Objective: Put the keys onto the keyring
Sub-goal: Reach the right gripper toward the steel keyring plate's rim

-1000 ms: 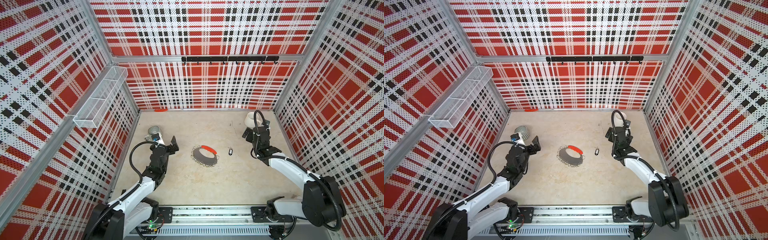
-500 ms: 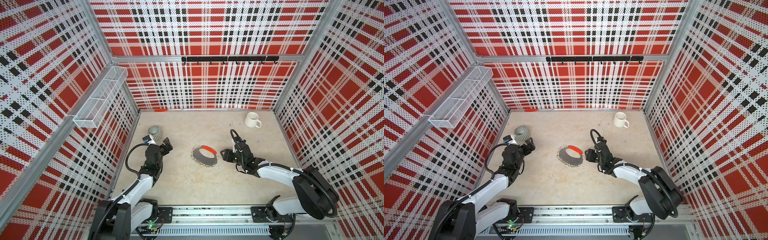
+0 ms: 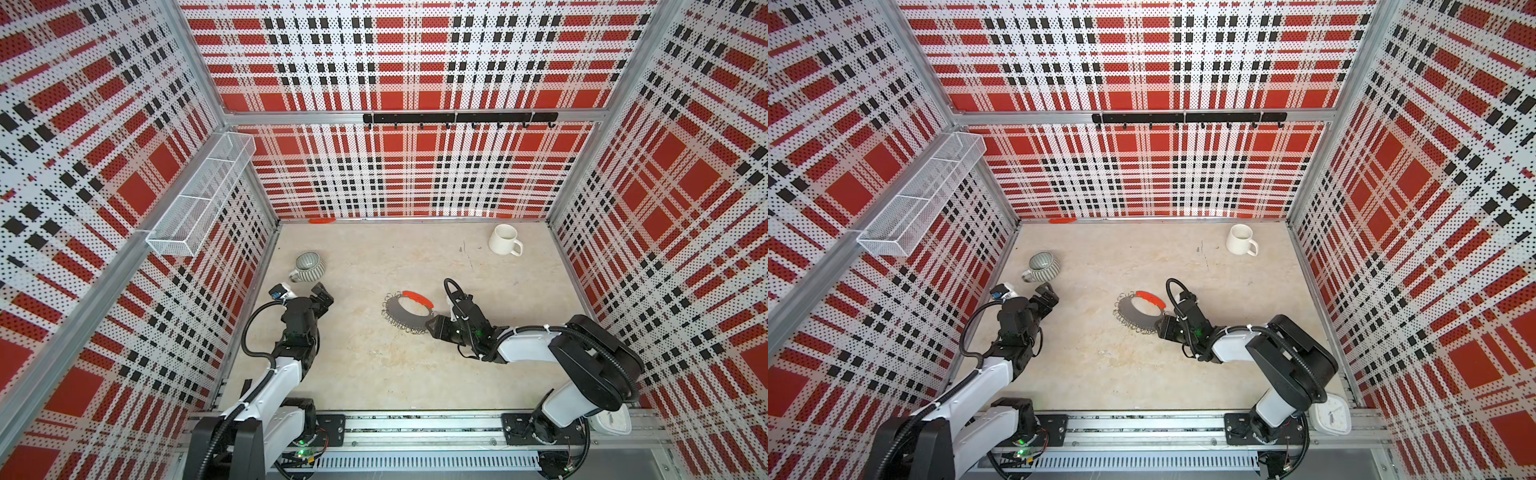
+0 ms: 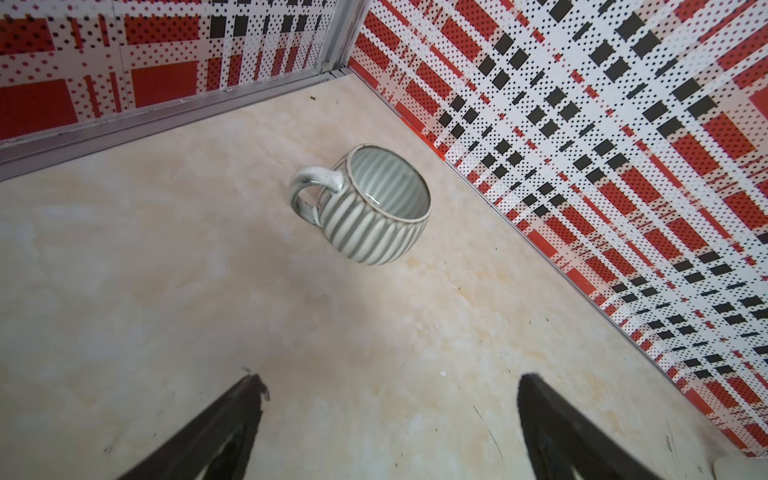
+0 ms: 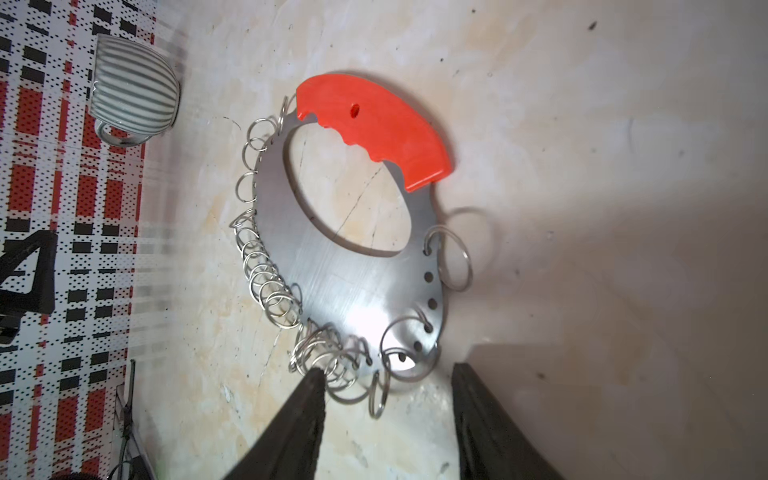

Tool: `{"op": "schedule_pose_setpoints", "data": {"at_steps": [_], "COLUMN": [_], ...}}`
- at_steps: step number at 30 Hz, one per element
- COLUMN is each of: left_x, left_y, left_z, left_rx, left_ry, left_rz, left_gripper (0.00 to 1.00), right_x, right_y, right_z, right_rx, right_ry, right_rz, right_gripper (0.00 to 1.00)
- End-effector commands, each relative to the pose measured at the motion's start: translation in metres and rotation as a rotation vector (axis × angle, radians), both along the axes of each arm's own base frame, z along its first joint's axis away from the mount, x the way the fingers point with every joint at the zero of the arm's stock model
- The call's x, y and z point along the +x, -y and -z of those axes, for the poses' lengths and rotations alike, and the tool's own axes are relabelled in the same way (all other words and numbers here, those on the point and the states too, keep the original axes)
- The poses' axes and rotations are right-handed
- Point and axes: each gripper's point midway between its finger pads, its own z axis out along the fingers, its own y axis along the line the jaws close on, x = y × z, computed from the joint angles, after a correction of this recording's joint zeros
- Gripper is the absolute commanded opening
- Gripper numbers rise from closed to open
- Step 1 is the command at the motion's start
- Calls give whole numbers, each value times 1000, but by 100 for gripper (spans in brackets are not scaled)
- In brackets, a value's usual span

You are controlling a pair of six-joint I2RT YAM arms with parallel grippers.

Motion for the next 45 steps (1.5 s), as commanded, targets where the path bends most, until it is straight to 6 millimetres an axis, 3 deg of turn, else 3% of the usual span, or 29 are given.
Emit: {"op": "schedule_pose_setpoints", "data": {"at_steps": [1, 8, 13, 16, 20, 25, 28, 37, 45], "left_x": [-2, -5, -6, -6, -10, -17, -20, -27, -26], "left_y": [-3, -2, -1, -3, -6, -8, -7, -6, -2], "left_z": [-7, -11, -12, -11, -6, -8, -12, -17, -18], "left_rx": [-7, -9, -14, -19, -39, -57, -61, -64, -67], "left_ry": [38, 63, 79, 84, 105, 152, 180, 232, 241], "left_rz": [-13, -10, -4, -14, -39, -52, -50, -37, -11], "left_gripper": [98, 98, 98, 98, 98, 98, 98, 98, 99], "right_x": [26, 98, 122, 112, 79, 28, 11, 10, 18], "right_y": [-2, 8, 3, 17, 31, 12, 8, 32, 35], "right_z": [-9, -10, -24, -24, -19, -19, -18, -15, -4], "right_rx": [2, 17, 22, -45, -114, -96, -46, -197, -265], "right_ry": [55, 92, 97, 57, -25, -100, -130, -89, -74], "right_rz": [32, 34, 0, 46, 114, 147, 181, 215, 211], "right_gripper": [52, 49, 49, 51, 51, 53, 54, 53, 42]}}
